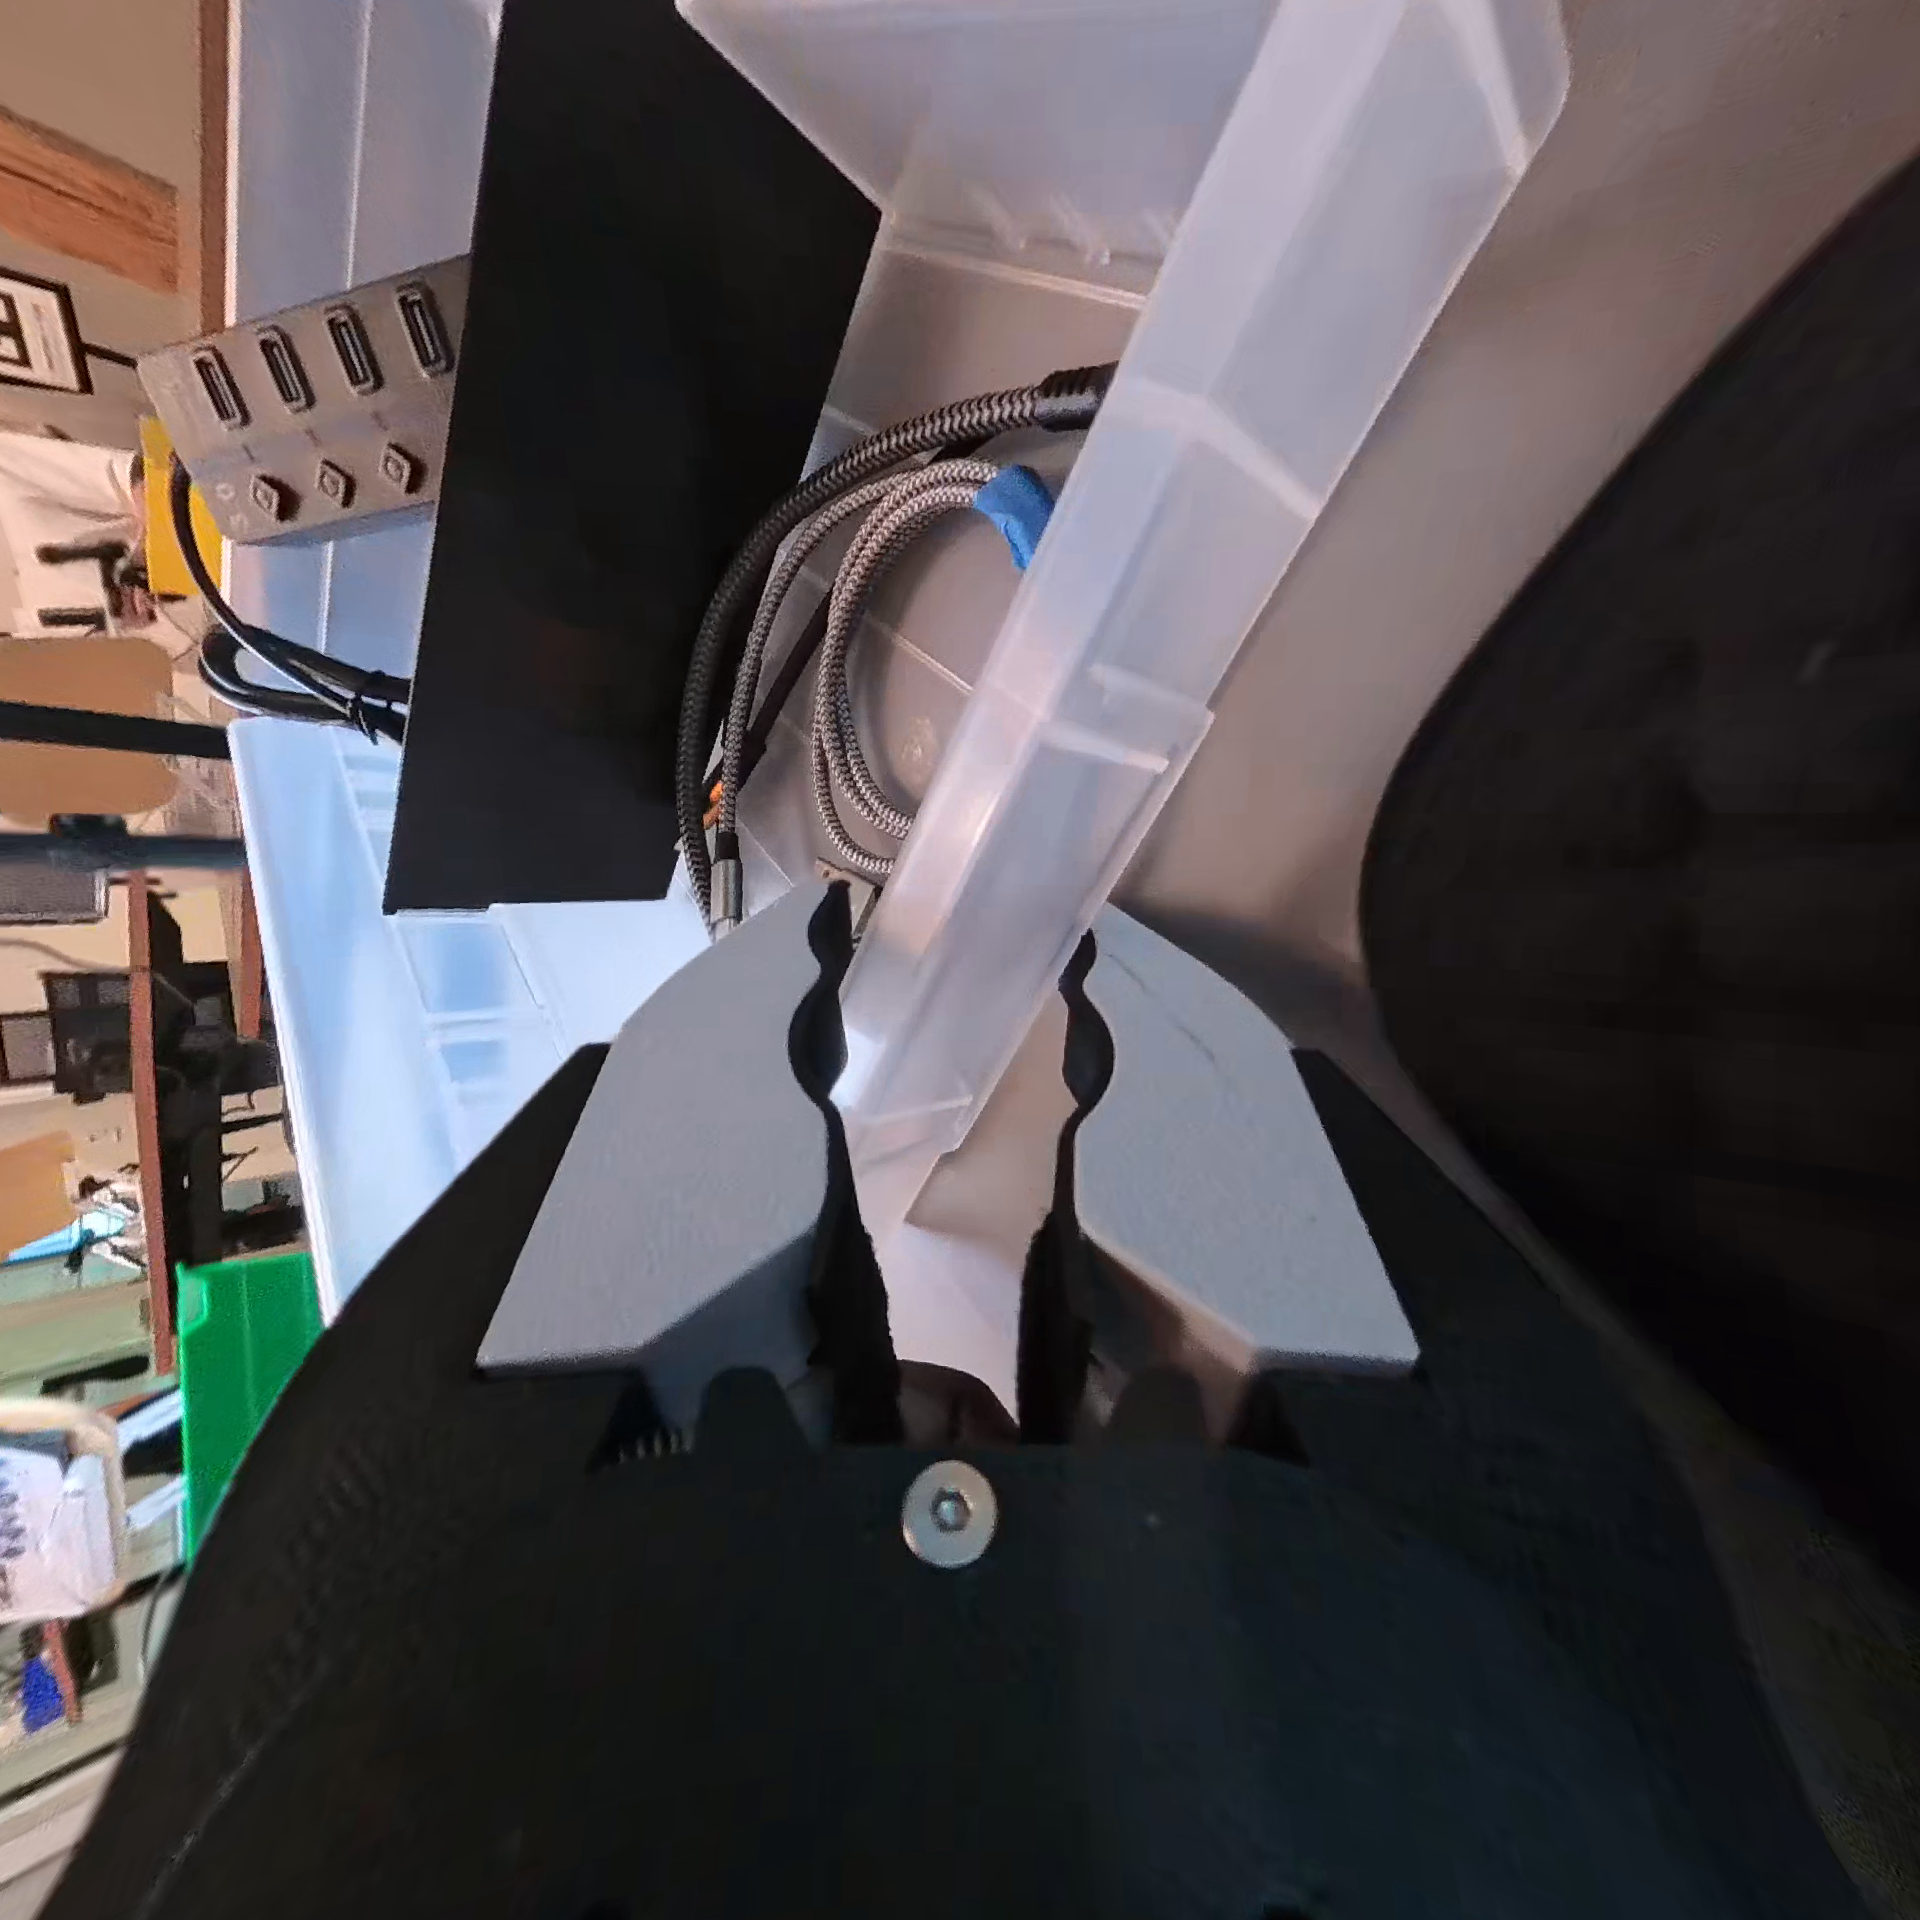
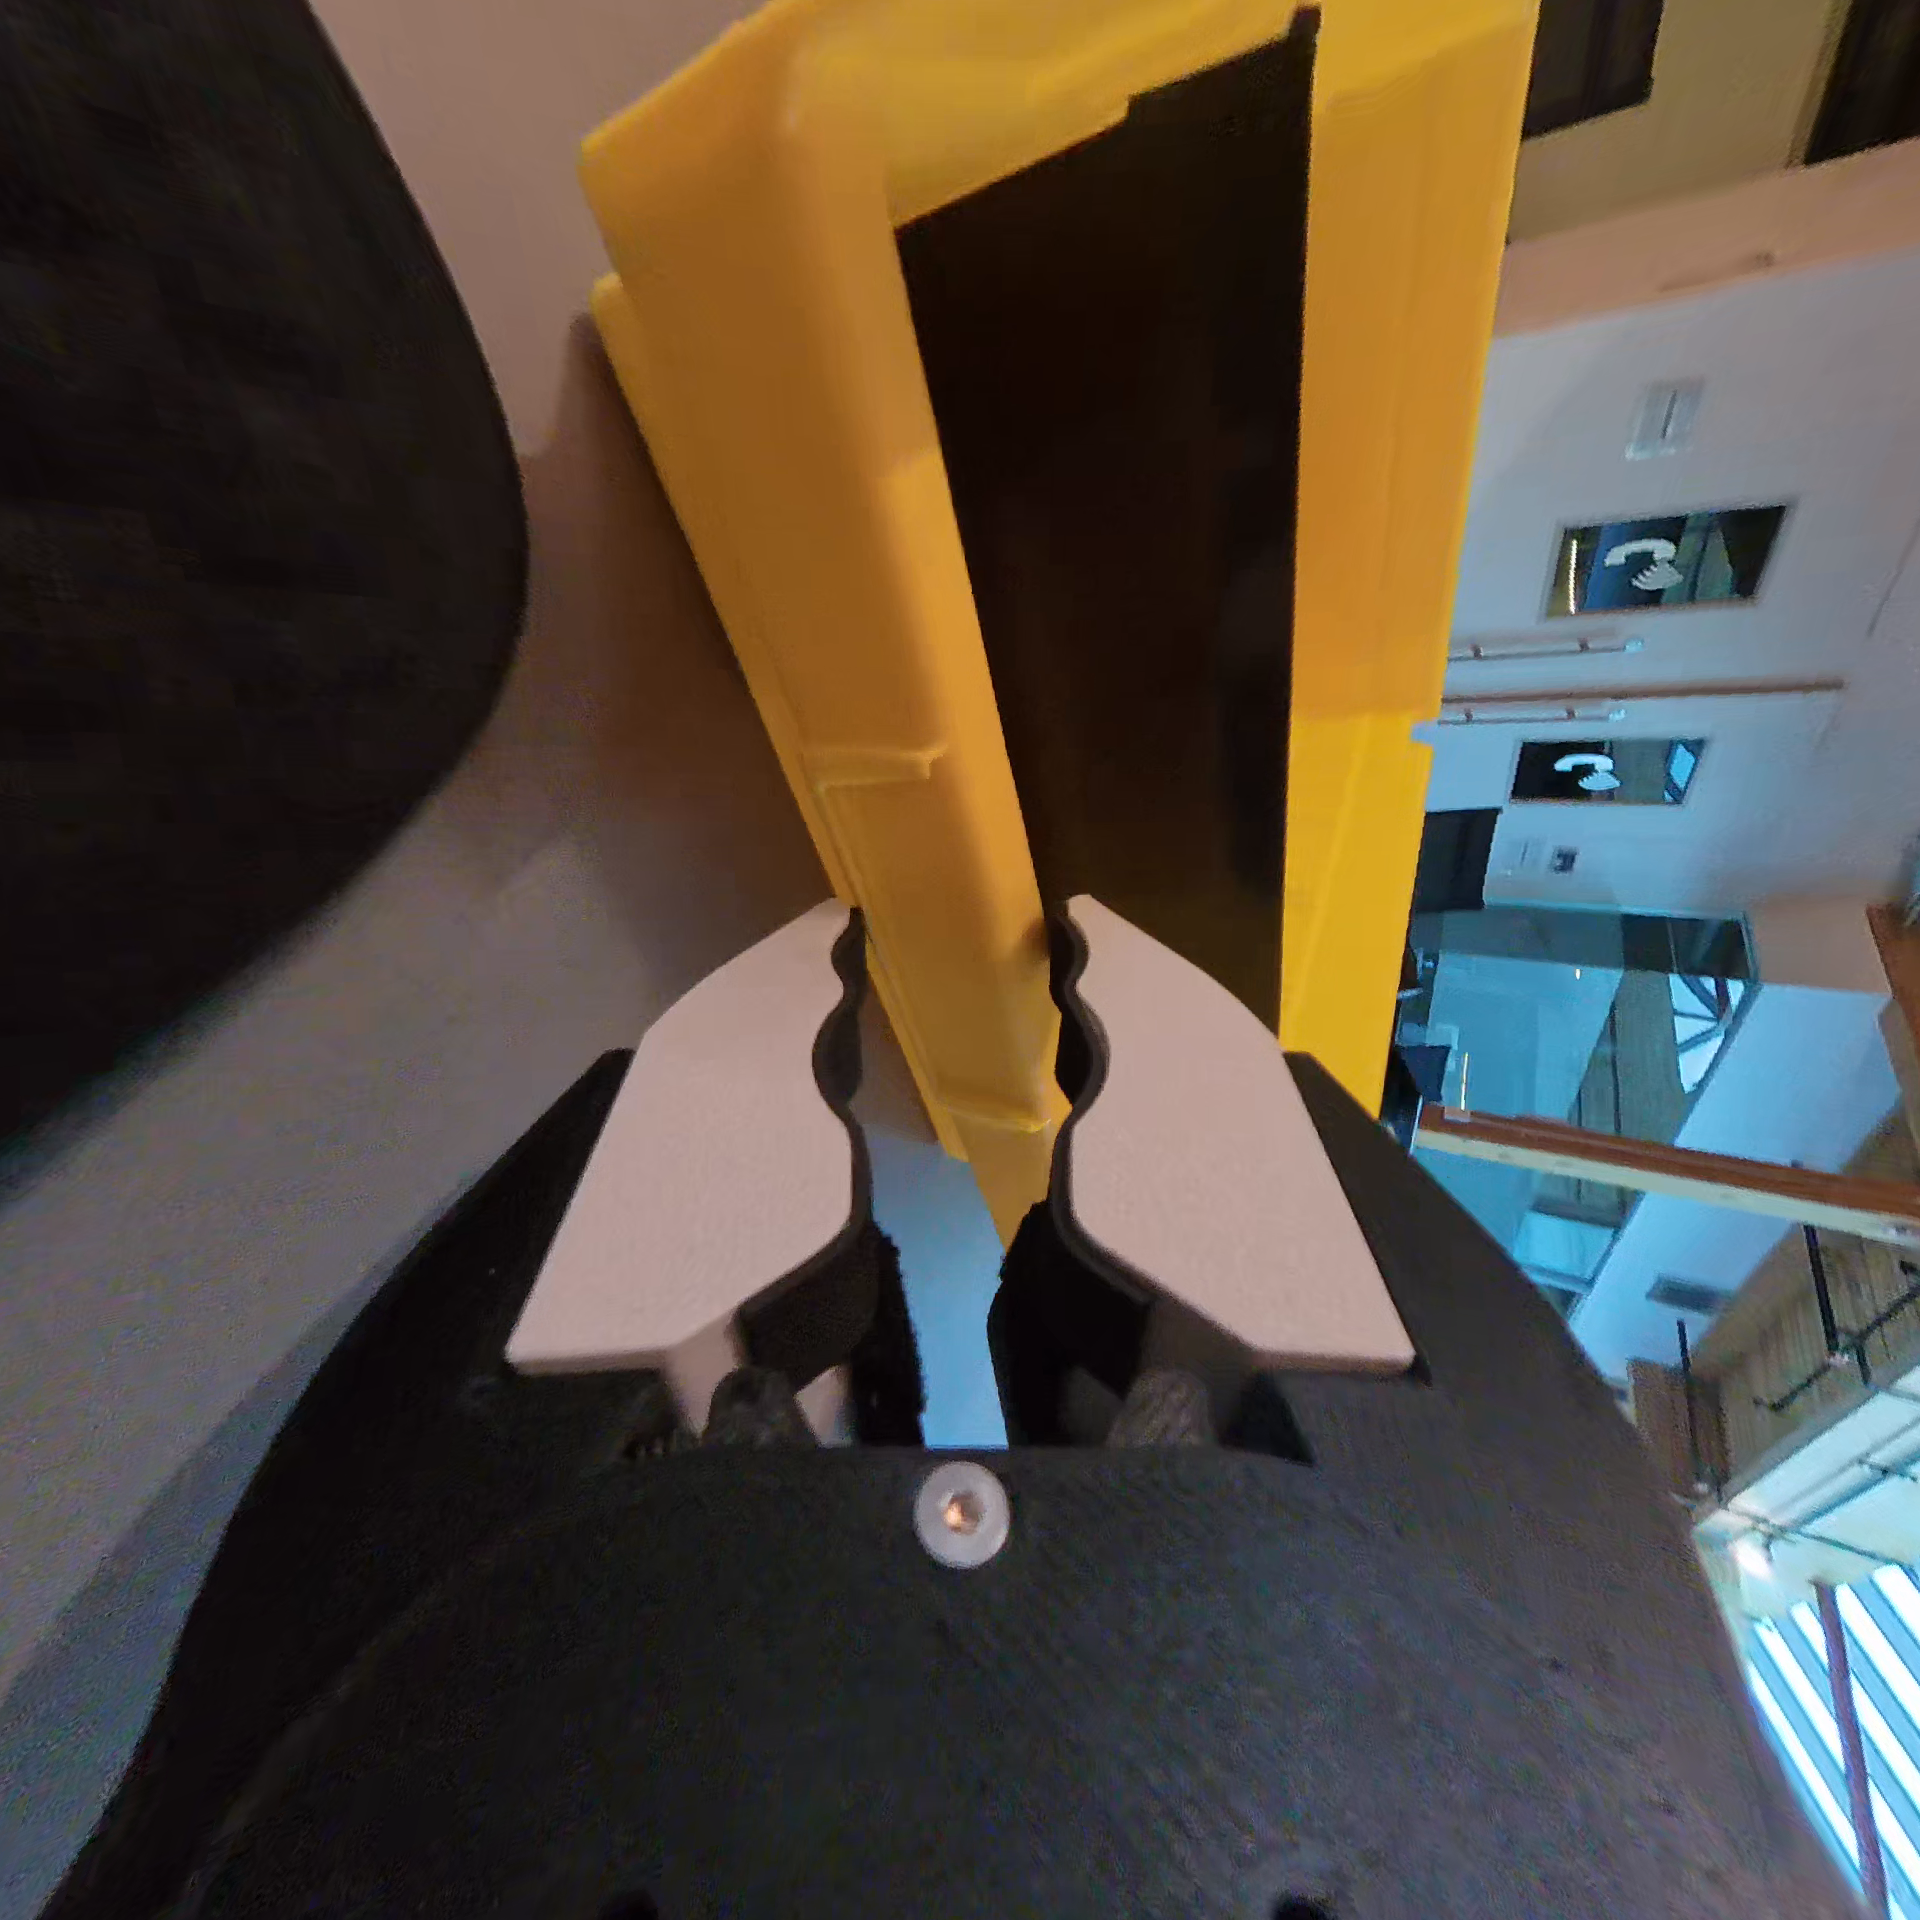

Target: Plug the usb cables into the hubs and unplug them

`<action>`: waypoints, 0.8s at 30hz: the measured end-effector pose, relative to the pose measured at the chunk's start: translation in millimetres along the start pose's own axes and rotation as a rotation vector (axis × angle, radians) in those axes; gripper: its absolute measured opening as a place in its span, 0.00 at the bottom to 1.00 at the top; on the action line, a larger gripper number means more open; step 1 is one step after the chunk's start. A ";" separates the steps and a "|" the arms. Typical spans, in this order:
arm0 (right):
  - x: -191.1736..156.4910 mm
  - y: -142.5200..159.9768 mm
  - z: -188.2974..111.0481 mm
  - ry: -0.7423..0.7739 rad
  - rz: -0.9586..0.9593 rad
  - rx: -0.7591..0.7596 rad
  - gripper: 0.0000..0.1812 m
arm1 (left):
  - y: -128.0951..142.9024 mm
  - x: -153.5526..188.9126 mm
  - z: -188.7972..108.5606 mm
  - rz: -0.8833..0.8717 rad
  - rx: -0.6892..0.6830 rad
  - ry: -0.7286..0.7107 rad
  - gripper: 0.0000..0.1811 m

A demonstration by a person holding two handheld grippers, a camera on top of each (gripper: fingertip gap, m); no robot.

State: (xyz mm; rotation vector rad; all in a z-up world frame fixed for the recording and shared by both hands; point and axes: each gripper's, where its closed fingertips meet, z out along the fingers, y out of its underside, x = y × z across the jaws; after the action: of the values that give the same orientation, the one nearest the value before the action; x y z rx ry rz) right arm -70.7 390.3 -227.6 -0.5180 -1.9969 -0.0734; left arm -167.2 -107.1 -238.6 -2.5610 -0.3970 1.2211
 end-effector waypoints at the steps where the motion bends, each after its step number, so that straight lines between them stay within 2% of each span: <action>1: 1.2 8.6 -1.2 0.009 0.008 -0.008 0.19 | 10.1 -2.1 -3.7 -0.003 -0.009 -0.007 0.22; 9: 6.3 62.2 -13.0 0.063 0.027 -0.018 0.19 | 88.2 -13.2 -38.9 -0.016 -0.059 -0.039 0.21; 15: 7.1 94.9 -25.0 0.096 0.024 -0.043 0.19 | 134.2 -12.8 -67.7 -0.004 -0.043 -0.031 0.21; 20: 8.2 118.0 -32.8 0.111 0.039 -0.094 0.19 | 158.5 -9.6 -86.7 0.013 0.004 -0.020 0.22; 24: 8.0 128.0 -36.6 0.096 0.048 -0.138 0.20 | 159.9 -6.9 -91.6 -0.029 0.050 -0.024 0.23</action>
State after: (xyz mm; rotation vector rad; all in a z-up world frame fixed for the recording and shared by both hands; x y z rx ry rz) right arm 6.7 498.8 -225.2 -0.6391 -1.8933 -0.2033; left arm -79.2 -269.2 -235.8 -2.4921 -0.4024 1.2368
